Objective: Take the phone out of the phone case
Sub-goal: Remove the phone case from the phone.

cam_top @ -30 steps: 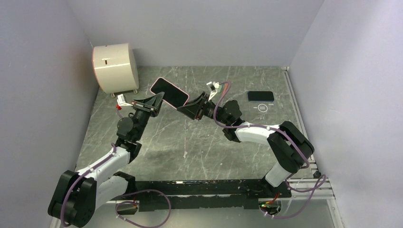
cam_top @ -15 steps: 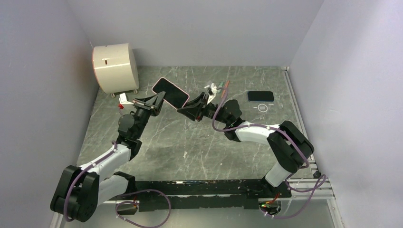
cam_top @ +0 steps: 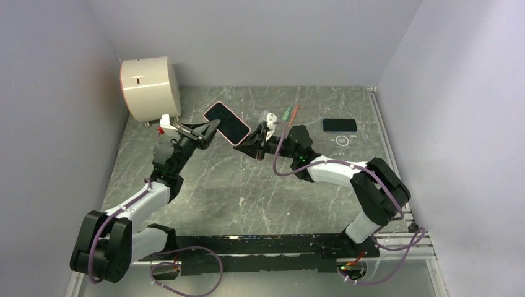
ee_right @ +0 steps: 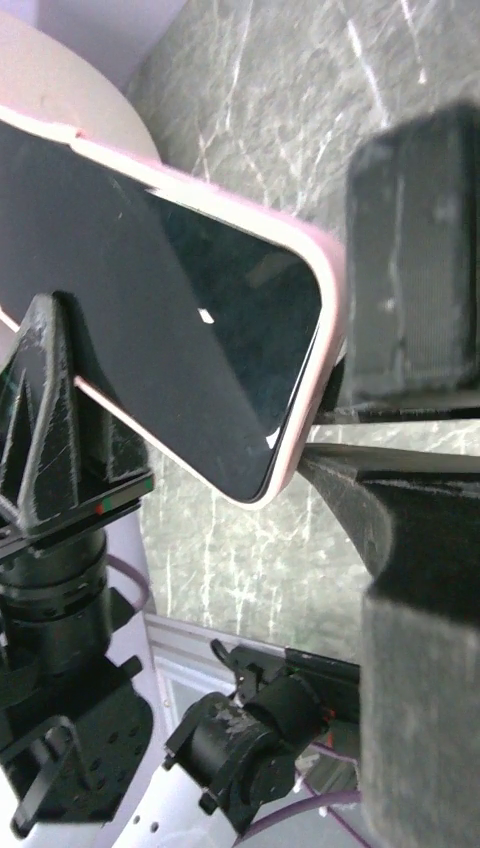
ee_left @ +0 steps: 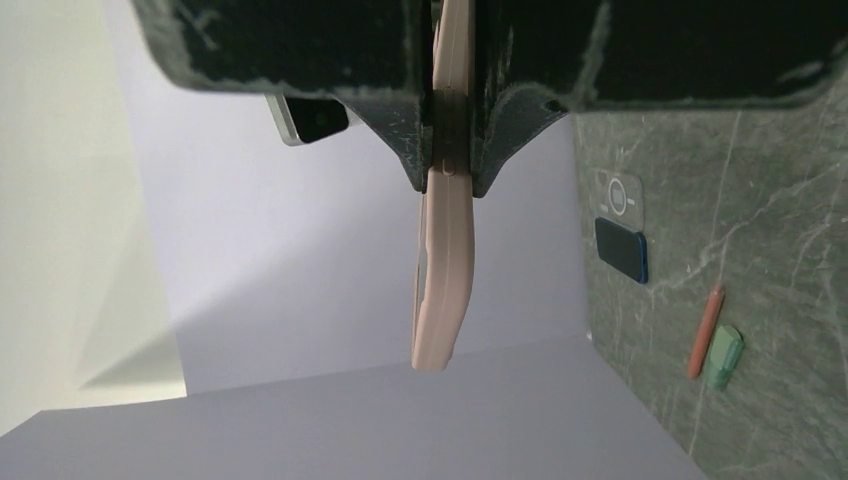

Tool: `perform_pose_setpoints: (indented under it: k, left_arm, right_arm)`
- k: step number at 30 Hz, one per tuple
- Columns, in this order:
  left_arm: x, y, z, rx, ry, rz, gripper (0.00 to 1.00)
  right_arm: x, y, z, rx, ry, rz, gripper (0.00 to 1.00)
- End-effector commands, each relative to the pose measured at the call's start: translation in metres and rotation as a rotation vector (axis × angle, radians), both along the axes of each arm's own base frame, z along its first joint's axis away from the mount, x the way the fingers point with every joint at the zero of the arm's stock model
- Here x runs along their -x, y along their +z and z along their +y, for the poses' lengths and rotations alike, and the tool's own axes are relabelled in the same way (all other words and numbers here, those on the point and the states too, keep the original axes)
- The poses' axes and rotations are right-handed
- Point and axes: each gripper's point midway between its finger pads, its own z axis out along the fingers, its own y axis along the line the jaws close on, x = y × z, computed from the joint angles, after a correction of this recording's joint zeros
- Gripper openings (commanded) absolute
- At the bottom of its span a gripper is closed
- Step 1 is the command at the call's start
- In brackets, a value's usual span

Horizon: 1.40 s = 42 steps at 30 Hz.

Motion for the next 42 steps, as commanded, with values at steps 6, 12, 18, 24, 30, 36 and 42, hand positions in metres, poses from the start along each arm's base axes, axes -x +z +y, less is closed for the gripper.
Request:
perform_pose_setpoints:
  k: [6,12,18,24,30,36,42]
  left_arm:
    - [0.008,0.037,0.009,-0.174,-0.111,-0.199,0.02]
    - [0.007,0.031,0.012,-0.296,-0.202,-0.265,0.02]
    - [0.012,0.027,0.007,-0.461,-0.283,-0.351,0.03]
    - [0.026,0.035,0.001,-0.524,-0.353,-0.46,0.03]
    - [0.039,0.043,-0.003,-0.541,-0.391,-0.54,0.03]
    - [0.045,0.049,-0.005,-0.536,-0.407,-0.572,0.02]
    - [0.05,0.052,-0.006,-0.533,-0.416,-0.594,0.02]
  right_arm:
    - [0.013,0.013,-0.031,0.054,-0.001,-0.026,0.52]
    - [0.023,0.01,-0.042,0.13,0.031,0.006,0.69]
    - [0.028,0.016,-0.044,0.154,0.06,-0.03,0.79]
    - [0.034,0.012,-0.037,0.216,0.165,-0.044,0.81]
    - [0.033,0.018,-0.034,0.223,0.193,-0.052,0.8]
    - [0.036,0.022,-0.029,0.213,0.245,-0.039,0.68]
    - [0.035,0.026,-0.024,0.202,0.275,-0.041,0.58]
